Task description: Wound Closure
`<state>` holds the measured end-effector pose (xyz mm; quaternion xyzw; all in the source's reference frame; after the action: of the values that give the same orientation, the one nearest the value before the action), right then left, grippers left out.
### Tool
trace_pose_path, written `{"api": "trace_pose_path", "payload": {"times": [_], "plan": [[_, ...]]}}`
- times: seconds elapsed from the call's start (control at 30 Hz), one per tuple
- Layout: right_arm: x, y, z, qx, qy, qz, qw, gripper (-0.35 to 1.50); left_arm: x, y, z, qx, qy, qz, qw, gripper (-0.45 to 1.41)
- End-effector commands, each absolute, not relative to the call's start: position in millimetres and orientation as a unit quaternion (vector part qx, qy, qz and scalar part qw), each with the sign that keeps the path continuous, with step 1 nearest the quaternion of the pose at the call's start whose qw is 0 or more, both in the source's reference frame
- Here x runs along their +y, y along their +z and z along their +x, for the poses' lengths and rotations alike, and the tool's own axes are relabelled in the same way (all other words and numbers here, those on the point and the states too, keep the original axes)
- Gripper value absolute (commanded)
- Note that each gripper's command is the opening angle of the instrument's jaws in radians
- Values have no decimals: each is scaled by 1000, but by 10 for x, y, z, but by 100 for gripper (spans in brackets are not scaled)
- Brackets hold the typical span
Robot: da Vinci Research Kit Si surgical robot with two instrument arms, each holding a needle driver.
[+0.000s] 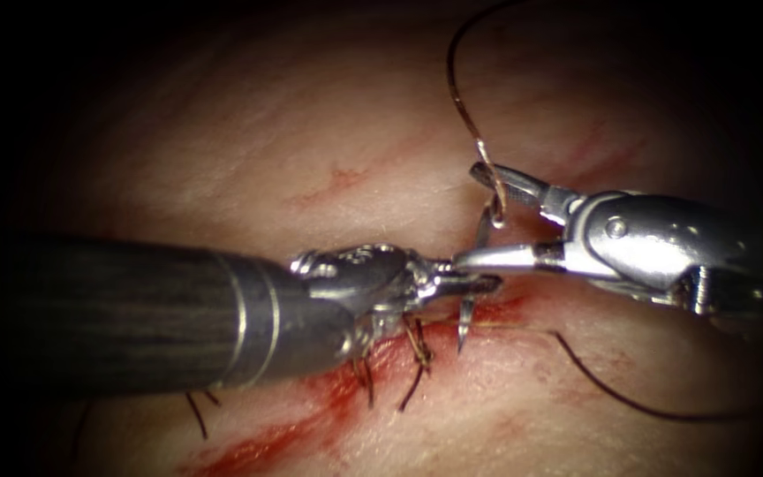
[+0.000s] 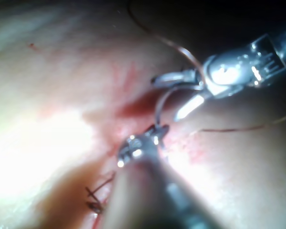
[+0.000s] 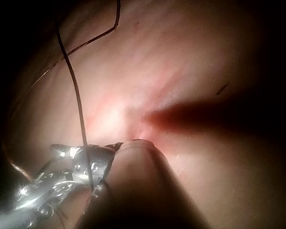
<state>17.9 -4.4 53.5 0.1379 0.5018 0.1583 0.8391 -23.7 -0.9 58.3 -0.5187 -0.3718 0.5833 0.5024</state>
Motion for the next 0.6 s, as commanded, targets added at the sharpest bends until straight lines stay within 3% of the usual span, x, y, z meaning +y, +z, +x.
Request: {"api": "trace_pose_path", "payload": {"times": [0.03,0.3,0.6], "plan": [[-47,544,185,503,163,142,837,113,-12,587,-242,-374,582,-518,503,-45],[-45,547,188,509,172,150,830,101,-12,586,-243,-370,586,-519,500,-45],[-43,546,188,513,176,153,826,64,-12,586,-244,-368,588,-519,499,-45]]}}
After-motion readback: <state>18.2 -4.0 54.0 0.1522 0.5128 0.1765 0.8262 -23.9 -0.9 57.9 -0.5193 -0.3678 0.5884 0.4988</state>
